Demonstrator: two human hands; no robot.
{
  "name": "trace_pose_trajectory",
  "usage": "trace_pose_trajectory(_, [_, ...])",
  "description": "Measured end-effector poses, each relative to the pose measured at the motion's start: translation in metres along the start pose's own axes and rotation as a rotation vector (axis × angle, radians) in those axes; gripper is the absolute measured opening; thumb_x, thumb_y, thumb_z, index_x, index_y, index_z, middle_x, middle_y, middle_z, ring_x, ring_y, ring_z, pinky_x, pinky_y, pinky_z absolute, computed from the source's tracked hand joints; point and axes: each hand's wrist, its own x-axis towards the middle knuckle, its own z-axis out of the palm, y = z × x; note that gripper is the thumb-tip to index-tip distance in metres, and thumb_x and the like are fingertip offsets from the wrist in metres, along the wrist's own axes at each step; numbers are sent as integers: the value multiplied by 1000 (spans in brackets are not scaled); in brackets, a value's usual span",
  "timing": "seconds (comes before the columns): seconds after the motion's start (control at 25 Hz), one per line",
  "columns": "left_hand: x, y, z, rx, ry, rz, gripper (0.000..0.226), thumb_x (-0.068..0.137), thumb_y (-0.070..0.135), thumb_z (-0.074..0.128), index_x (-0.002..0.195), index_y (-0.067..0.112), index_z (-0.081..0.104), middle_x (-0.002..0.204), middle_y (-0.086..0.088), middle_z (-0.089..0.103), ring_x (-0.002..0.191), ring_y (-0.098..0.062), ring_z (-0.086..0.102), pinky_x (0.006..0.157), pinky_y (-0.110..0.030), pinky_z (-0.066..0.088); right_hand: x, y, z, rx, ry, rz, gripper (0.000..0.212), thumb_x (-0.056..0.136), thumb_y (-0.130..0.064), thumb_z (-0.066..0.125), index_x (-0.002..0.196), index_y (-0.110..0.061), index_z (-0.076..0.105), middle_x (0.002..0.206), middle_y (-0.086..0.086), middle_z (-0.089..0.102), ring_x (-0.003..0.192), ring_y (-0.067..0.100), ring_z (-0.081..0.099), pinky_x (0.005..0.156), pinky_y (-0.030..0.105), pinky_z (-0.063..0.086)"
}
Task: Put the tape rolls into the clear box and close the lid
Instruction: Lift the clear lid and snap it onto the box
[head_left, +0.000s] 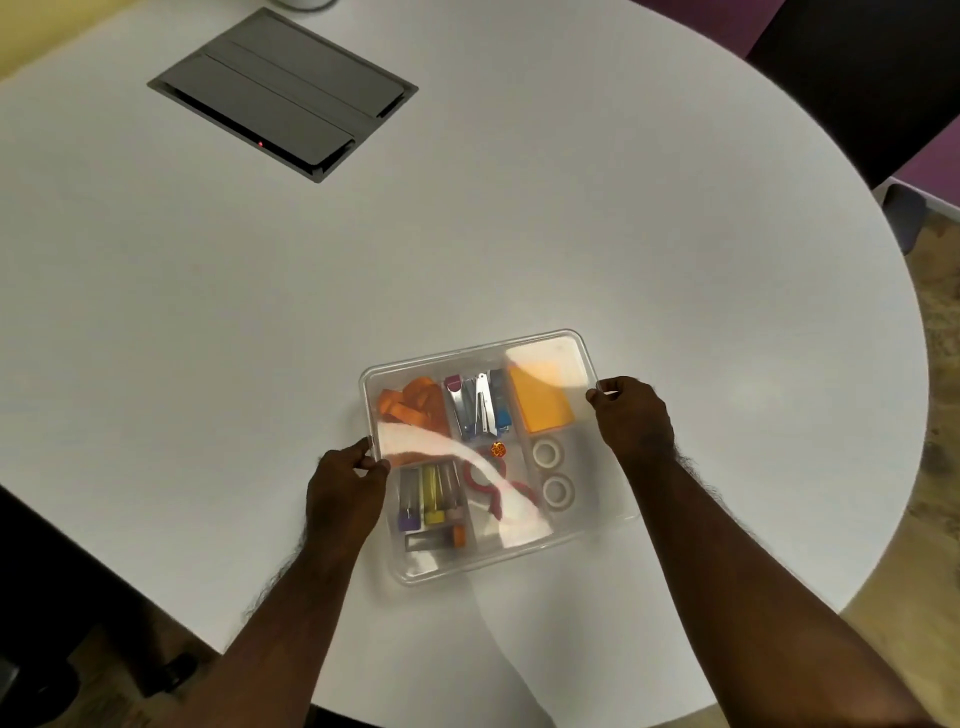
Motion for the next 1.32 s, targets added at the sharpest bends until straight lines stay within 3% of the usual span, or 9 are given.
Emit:
trace_pose_trajectory(0.12, [1, 2, 4, 75, 46, -1, 40, 87, 21, 65, 126, 13, 61, 113, -12, 60, 100, -33, 64, 84, -36, 48, 3, 1, 6, -20, -8, 10, 27, 85, -40, 61, 108, -26, 67, 115, 1, 69, 108, 27, 61, 87, 36, 48])
trace_pose_trajectory(0.24, [3, 4, 5, 132, 32, -15, 37, 87, 18, 63, 124, 11, 63, 116, -14, 65, 103, -32, 63, 85, -38, 49, 3, 2, 11, -24, -9, -2, 27, 86, -39, 60, 109, -24, 67, 115, 2, 69, 107, 27, 62, 85, 34, 48])
trace_pose_trajectory(0.52, [15, 2, 3, 136, -5, 18, 27, 87, 15, 61, 112, 15, 70, 101, -12, 74, 79, -26, 65, 73, -30, 49, 5, 7, 13, -1, -30, -4, 31, 87, -38, 61, 113, -21, 67, 114, 4, 70, 107, 28, 62, 88, 37, 48])
trace_pose_trajectory(0.68, [21, 0, 1, -94, -87, -138, 28, 87, 13, 61, 114, 18, 65, 92, -9, 71, 77, -29, 67, 75, -47, 60, 14, 9, 14, 104, -105, -24, 34, 89, -35, 62, 116, -15, 66, 116, 8, 69, 107, 28, 64, 93, 36, 48])
trace_pose_trajectory(0.84, [22, -3, -3, -264, -145, -195, 23, 87, 8, 63, 109, 17, 64, 83, -6, 67, 66, -21, 61, 58, -34, 56, 29, -1, 10, 269, -207, -34, 47, 89, -39, 62, 128, -13, 59, 122, 8, 64, 110, 25, 61, 97, 41, 50])
trace_pose_trajectory(1.0, [24, -4, -5, -353, -185, -243, 22, 88, 9, 64, 106, 21, 63, 88, -6, 68, 75, -23, 64, 62, -35, 56, 49, -21, 11, 322, -277, -77, 40, 93, -36, 56, 117, -5, 66, 101, 5, 63, 92, 19, 54, 74, 28, 44])
trace_pose_trajectory(1.2, [24, -8, -4, -385, -183, -244, 24, 87, 11, 65, 108, 21, 64, 93, -9, 69, 84, -27, 64, 75, -45, 58, 66, -39, 17, 325, -309, 4, 51, 91, -46, 55, 103, 2, 65, 89, 13, 61, 77, 28, 54, 68, 37, 46])
trace_pose_trajectory(1.32, [25, -10, -2, -385, -173, -234, 25, 87, 10, 65, 109, 22, 64, 89, -9, 68, 82, -27, 64, 79, -48, 58, 74, -40, 17, 400, -361, 118, 53, 86, -47, 62, 106, 1, 62, 92, 11, 57, 82, 28, 53, 74, 39, 47])
